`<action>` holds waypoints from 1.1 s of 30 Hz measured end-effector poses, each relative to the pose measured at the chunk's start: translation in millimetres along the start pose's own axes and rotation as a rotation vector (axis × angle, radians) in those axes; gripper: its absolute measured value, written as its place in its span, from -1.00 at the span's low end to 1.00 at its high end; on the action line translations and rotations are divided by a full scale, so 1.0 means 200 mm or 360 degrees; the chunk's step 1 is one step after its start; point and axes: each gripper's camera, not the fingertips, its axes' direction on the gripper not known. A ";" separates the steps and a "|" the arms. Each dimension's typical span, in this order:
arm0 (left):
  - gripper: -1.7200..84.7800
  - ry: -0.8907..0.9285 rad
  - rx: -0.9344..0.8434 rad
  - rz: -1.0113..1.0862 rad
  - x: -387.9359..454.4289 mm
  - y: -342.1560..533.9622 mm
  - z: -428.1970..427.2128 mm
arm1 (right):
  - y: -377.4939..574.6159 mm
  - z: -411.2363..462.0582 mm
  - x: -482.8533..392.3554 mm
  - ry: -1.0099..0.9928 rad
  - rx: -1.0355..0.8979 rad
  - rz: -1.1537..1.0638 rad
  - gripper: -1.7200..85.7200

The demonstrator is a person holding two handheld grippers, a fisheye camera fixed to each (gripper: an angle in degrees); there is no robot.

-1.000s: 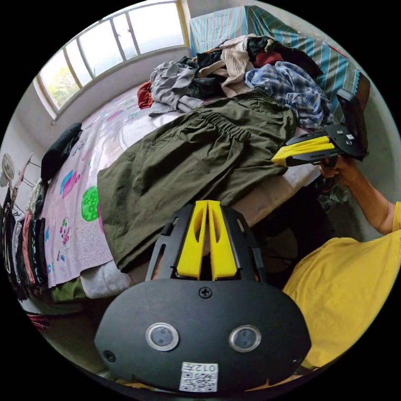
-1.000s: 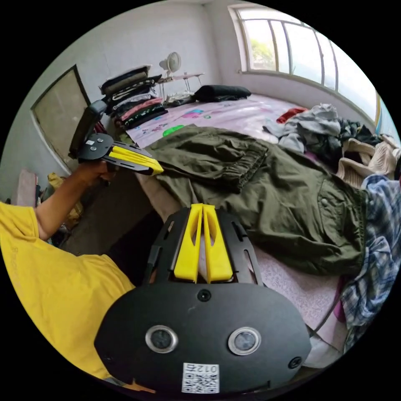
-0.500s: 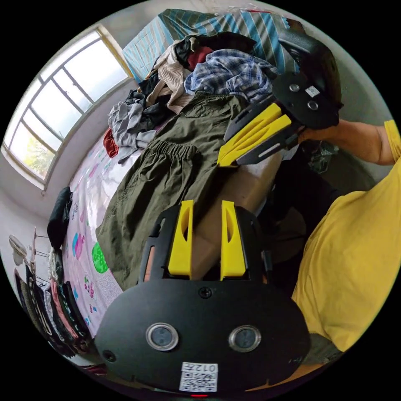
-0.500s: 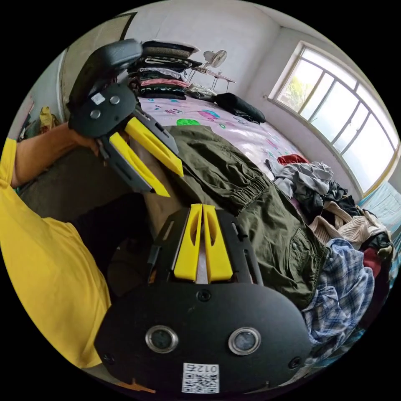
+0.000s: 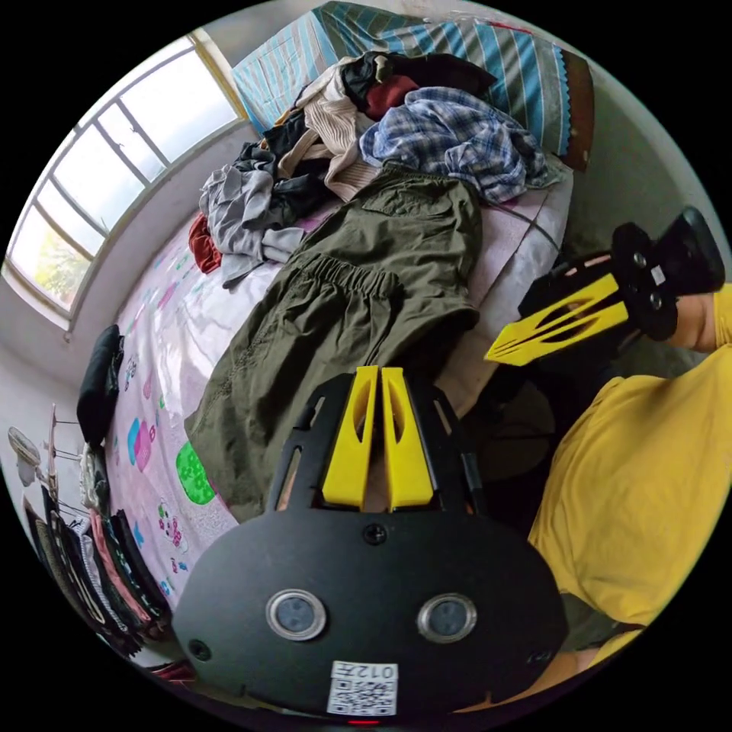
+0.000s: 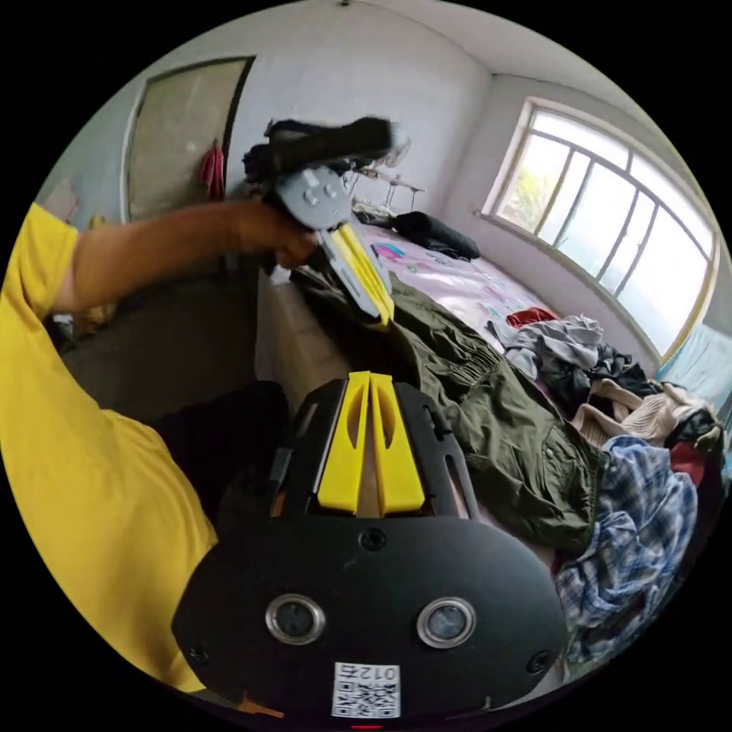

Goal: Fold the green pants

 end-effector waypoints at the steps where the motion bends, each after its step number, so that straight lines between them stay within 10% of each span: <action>1: -0.96 0.0010 -0.0009 0.0013 -0.02 -0.01 0.00 | 0.00 0.05 -0.03 0.0091 -0.0019 0.0023 -0.94; 33: -0.96 0.0103 -0.0011 0.0032 -0.17 -0.07 0.06 | -0.03 0.43 -0.01 -0.0010 -0.0294 0.0153 -0.90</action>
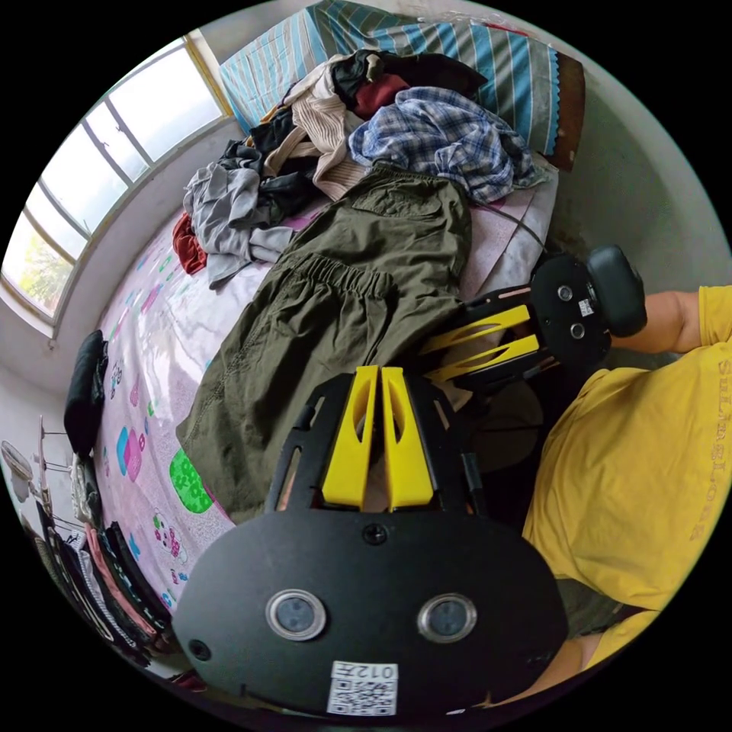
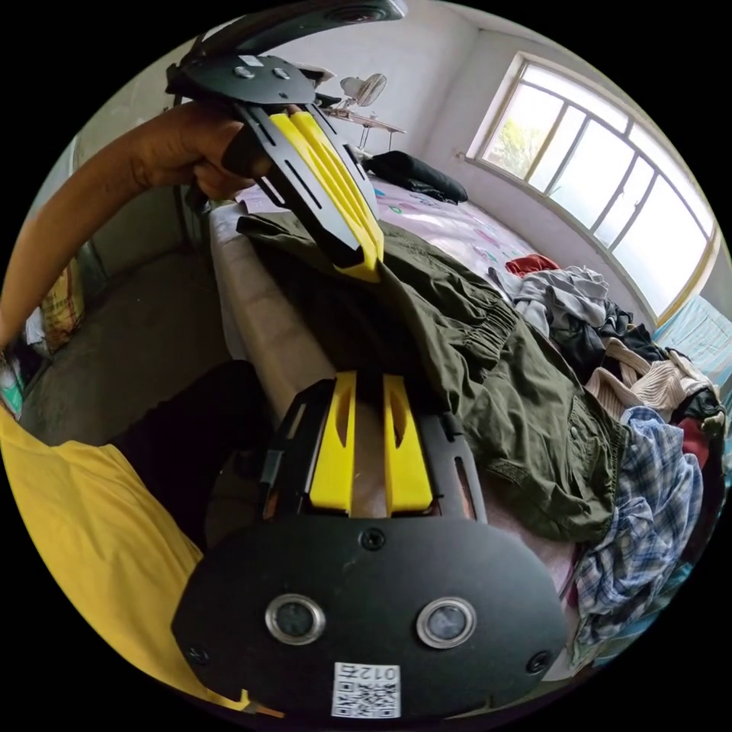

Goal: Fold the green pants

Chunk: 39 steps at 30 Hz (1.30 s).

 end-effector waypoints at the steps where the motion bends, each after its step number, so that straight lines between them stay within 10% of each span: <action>1: -0.96 0.0001 0.0000 -0.0004 0.00 0.00 0.00 | 0.00 0.00 0.02 -0.0072 0.0016 0.0030 -0.92; 12: -0.96 0.0024 0.0027 -0.0052 -0.01 0.03 0.04 | 0.12 -0.09 0.12 -0.0672 0.0218 0.0176 -0.96; 39: -0.96 -0.0006 -0.0023 0.0036 0.02 0.00 0.04 | -0.13 0.00 -0.04 -0.0080 0.0128 -0.0037 -0.95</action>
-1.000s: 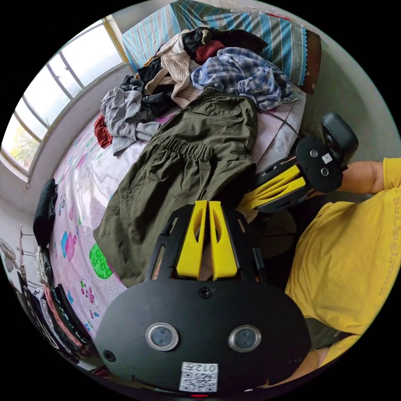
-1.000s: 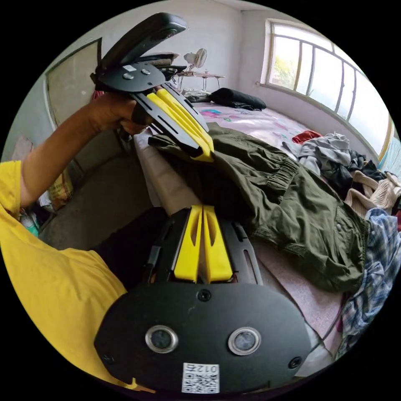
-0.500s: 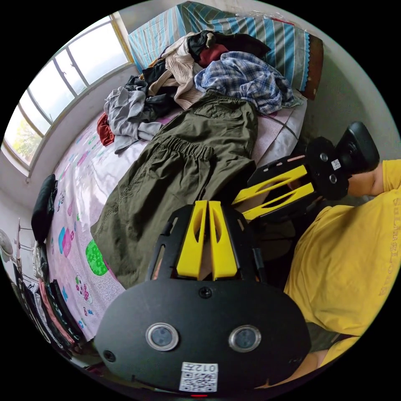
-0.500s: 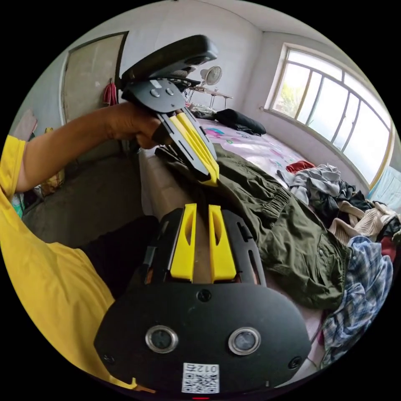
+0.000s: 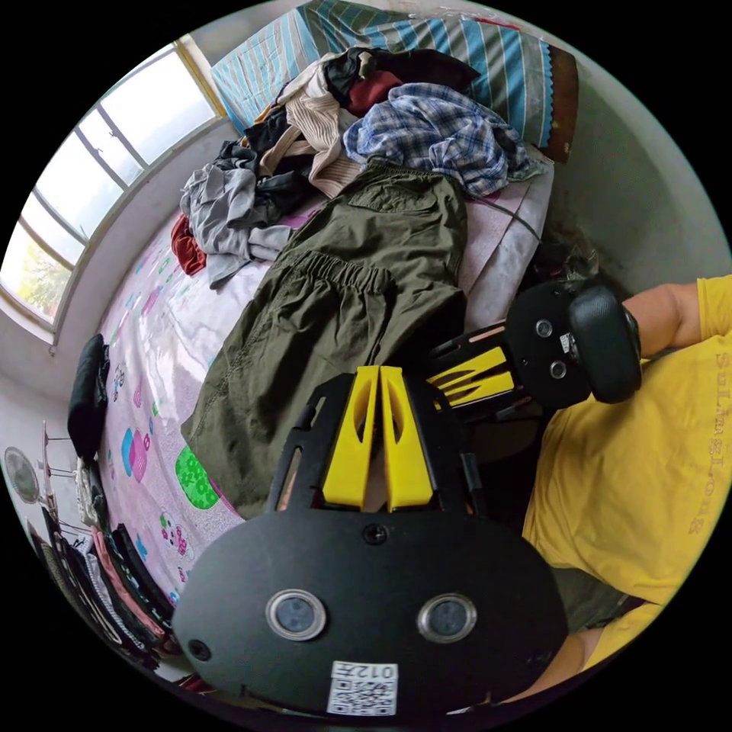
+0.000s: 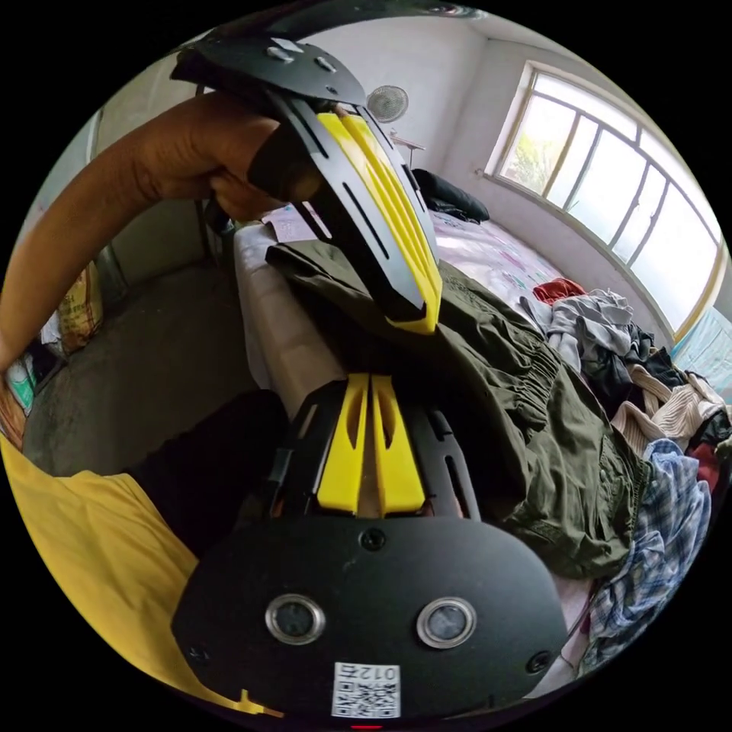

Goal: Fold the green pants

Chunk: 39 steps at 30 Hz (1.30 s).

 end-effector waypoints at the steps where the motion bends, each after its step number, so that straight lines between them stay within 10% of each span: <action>1: -0.96 0.0004 0.0004 0.0000 0.01 0.01 0.00 | 0.01 -0.02 0.00 -0.0007 0.0028 -0.0006 -0.95; 16: -0.96 0.0083 0.0000 -0.0049 0.18 0.15 0.19 | 0.19 -0.16 0.12 -0.0437 0.0256 0.0235 -0.96; 23: -0.97 0.0007 0.0102 -0.0081 0.28 0.27 0.24 | 0.32 -0.54 0.42 -0.0150 0.0481 0.0353 -0.96; 39: -0.96 -0.0155 0.0284 -0.0030 0.71 0.22 0.08 | 0.49 -0.54 0.90 -0.0178 0.0159 0.0539 -0.96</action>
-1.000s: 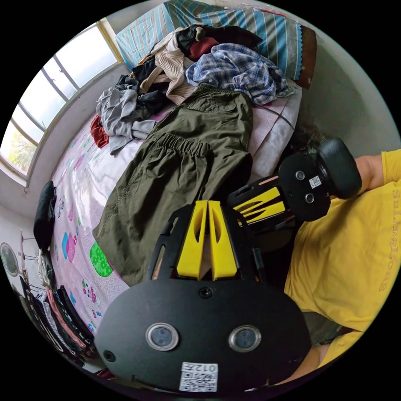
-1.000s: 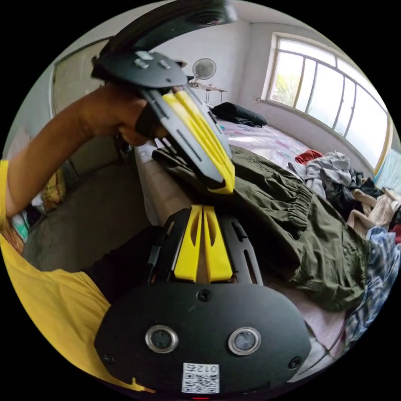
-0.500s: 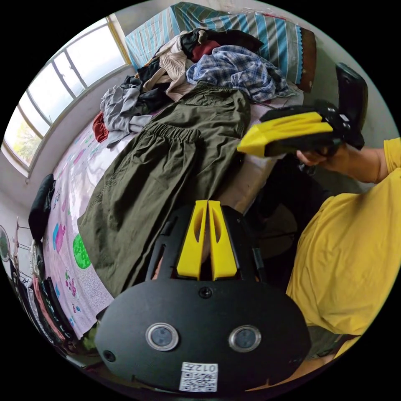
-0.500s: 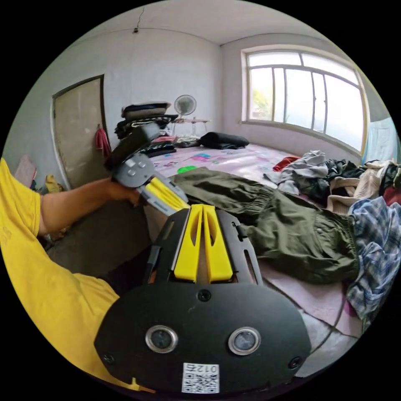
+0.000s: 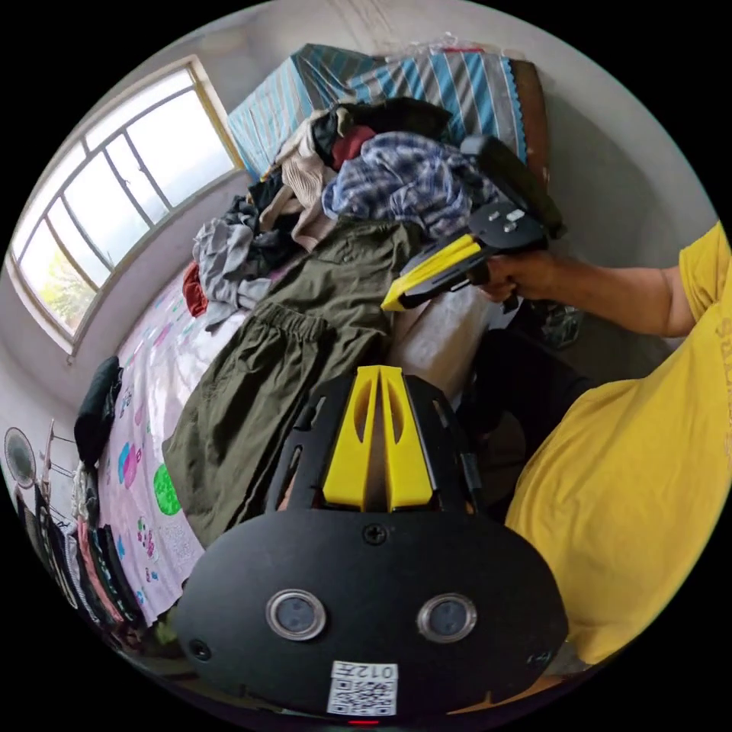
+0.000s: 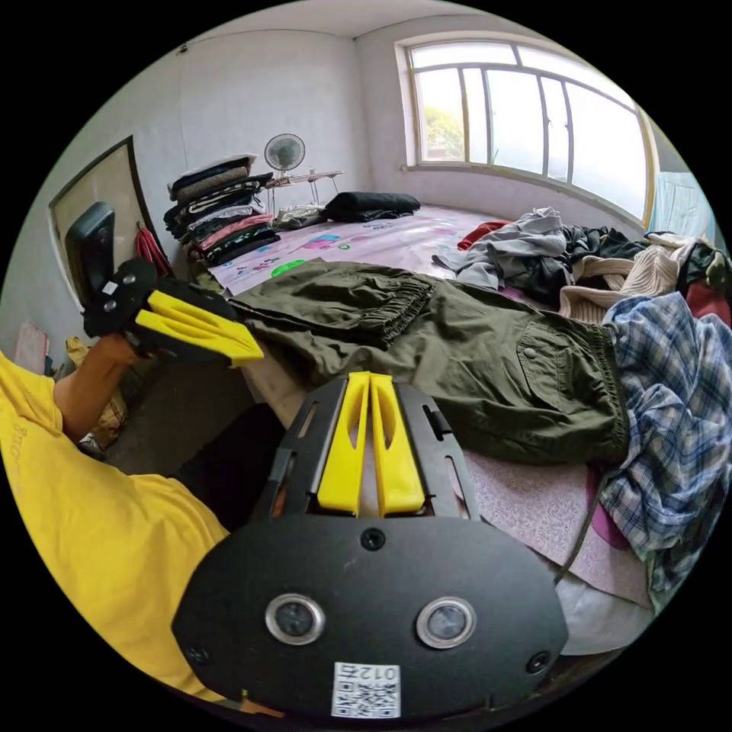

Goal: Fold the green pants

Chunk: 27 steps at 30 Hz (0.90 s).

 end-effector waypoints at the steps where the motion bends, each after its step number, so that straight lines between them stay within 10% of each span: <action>1: -0.95 -0.0034 -0.0012 -0.0050 0.02 0.00 0.04 | 0.00 0.00 0.00 -0.0019 0.0010 0.0000 -0.96; 27: -0.96 -0.0259 0.0069 -0.0461 0.32 0.17 0.28 | -0.25 0.29 0.39 -0.0035 -0.0339 0.0191 -0.96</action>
